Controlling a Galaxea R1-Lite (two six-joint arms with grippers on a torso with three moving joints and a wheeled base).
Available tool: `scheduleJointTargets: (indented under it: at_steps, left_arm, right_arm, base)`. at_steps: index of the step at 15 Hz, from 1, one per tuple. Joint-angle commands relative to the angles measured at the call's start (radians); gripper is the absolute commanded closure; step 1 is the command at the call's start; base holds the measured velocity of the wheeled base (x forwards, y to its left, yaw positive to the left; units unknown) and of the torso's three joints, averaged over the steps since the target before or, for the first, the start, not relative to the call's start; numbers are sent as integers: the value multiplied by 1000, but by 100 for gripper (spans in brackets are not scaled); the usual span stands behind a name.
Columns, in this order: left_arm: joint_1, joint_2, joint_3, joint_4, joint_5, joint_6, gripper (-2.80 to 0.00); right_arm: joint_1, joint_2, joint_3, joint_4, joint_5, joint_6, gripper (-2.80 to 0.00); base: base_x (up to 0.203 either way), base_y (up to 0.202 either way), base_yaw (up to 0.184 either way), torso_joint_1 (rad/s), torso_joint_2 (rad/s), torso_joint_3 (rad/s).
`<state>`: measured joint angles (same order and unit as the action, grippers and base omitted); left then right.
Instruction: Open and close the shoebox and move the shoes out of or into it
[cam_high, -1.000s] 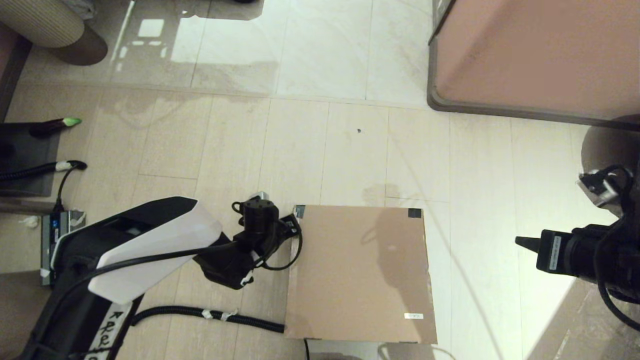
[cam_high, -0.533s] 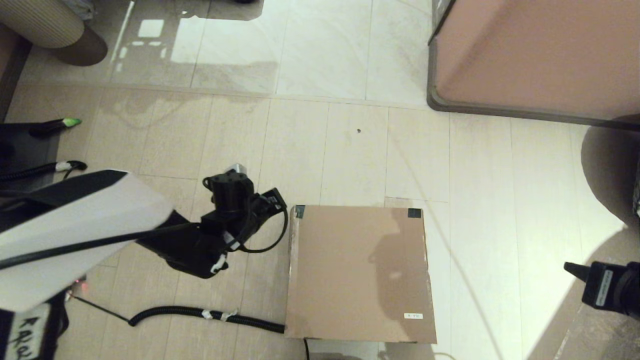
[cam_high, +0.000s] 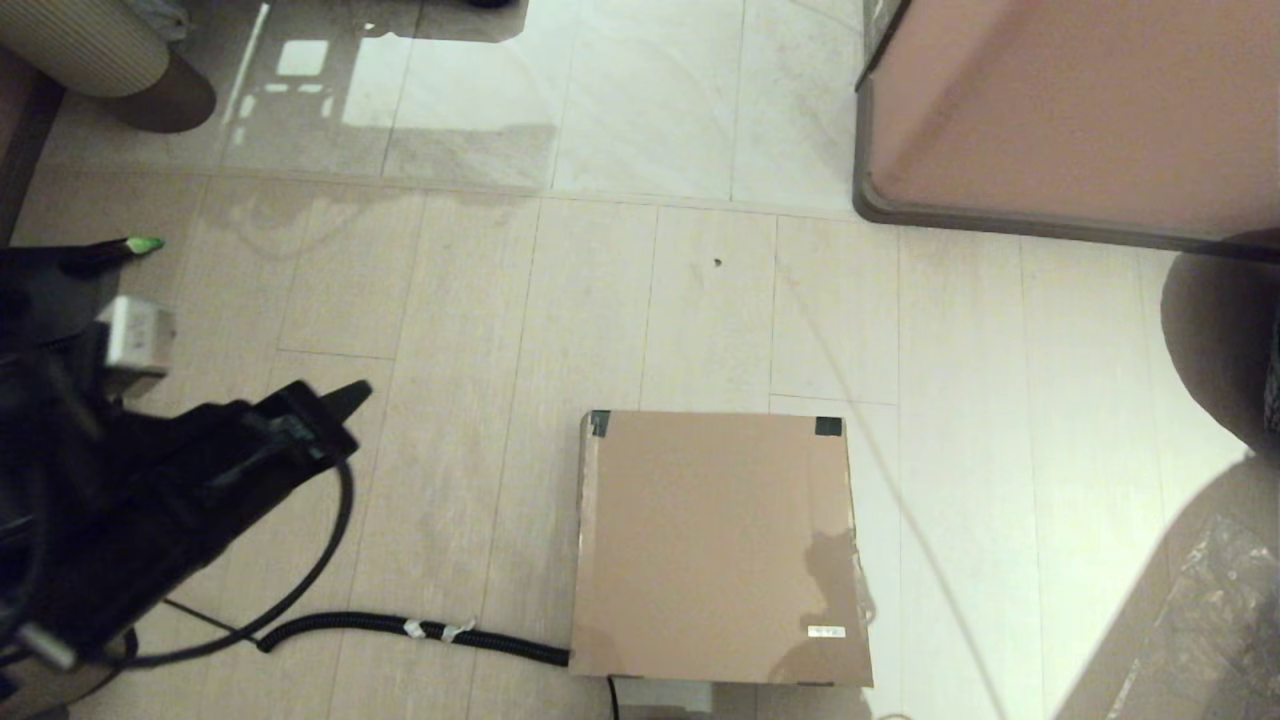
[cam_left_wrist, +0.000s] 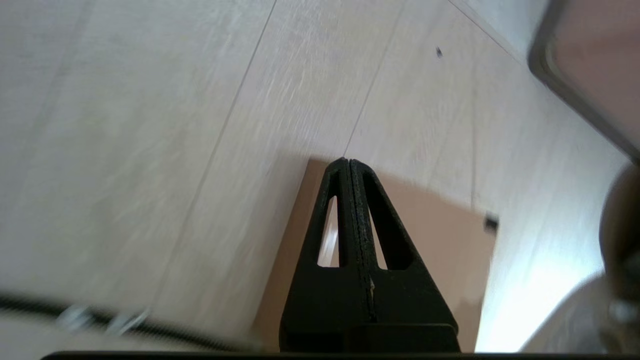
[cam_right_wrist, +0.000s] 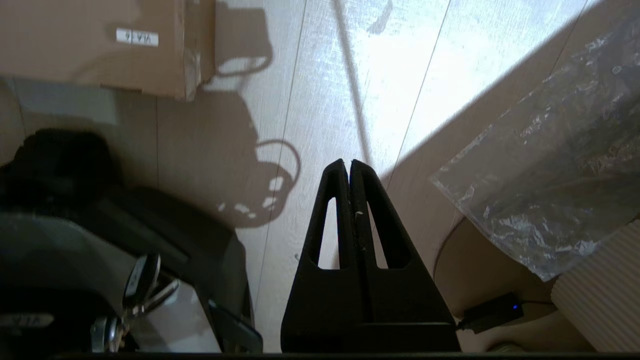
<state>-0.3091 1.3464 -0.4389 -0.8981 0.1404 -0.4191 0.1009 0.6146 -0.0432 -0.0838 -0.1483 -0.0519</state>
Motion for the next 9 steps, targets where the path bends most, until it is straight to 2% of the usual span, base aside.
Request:
scheduleJointTargets:
  at_steps: [1, 2, 3, 5, 7, 8, 9]
  left_arm:
    - [11, -356, 130, 88, -3, 49, 0]
    - [21, -455, 180, 197, -5, 119, 0]
    - [33, -542, 230, 322, -8, 193, 0]
    - [50, -707, 316, 570, -9, 288, 0]
    - [58, -879, 363, 784, -41, 322, 0]
    - [63, -956, 361, 933, -69, 331, 0]
    - [68, -1003, 358, 1016, -80, 336, 0]
  right_arm:
    - [2, -176, -15, 157, 47, 1, 0]
    - [4, -195, -10, 160, 126, 2, 0]
    - [8, -231, 7, 158, 164, -2, 0]
    - [16, -264, 17, 154, 168, 20, 0]
    - [16, -265, 16, 156, 138, 58, 0]
    - [15, -264, 15, 156, 134, 84, 0]
    - [10, -264, 13, 157, 121, 115, 0]
  base:
    - [0, 0, 0, 0, 0, 0]
    - [0, 0, 0, 0, 0, 0]
    - [0, 0, 0, 0, 0, 0]
    - [0, 0, 0, 0, 0, 0]
    - [0, 0, 0, 0, 0, 0]
    - [0, 0, 0, 0, 0, 0]
    - [0, 0, 0, 0, 0, 0]
